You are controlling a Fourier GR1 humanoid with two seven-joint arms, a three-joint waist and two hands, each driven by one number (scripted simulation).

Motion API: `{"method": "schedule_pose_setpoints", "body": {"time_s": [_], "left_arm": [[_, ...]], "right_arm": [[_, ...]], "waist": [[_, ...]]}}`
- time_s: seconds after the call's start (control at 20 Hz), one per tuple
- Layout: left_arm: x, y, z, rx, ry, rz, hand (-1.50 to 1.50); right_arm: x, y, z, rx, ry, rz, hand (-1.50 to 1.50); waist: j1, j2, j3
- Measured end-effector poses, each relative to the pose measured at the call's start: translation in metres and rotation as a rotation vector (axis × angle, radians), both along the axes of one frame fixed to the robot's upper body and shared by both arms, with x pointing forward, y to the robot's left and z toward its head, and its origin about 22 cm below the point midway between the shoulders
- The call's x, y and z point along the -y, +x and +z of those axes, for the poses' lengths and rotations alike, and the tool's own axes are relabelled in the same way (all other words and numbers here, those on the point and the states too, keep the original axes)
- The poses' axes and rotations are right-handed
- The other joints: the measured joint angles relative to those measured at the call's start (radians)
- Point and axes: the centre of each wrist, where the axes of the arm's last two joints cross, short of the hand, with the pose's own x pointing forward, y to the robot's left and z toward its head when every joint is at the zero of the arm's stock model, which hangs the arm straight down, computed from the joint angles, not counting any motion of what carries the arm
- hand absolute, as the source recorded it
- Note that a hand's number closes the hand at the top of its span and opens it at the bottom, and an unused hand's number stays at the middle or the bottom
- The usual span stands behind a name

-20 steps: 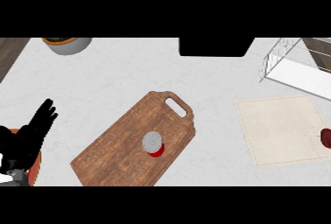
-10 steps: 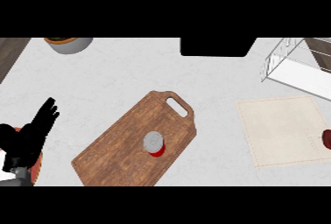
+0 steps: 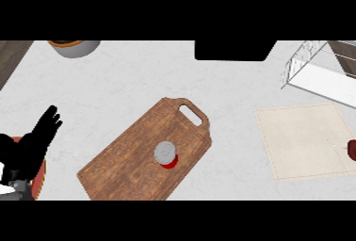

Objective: Pick the croissant from the placemat and place it in the tiered shelf

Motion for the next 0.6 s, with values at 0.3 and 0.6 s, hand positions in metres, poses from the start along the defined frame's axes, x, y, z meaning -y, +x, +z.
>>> {"method": "schedule_pose_setpoints", "body": {"time_s": [0.3,0.6], "left_arm": [[-0.001,0.001,0.004,0.004,-0.001,-0.004,0.0],[0.001,-0.004,0.002,-0.003,-0.001,0.002,0.0]], "right_arm": [[0.009,0.0,0.002,0.066,0.067,0.039,-1.5],[0.019,-0.005,0.013,0.145,0.25,0.064,-1.5]], "waist": [[-0.001,0.0,0.0],[-0.004,-0.003,0.0]]}}
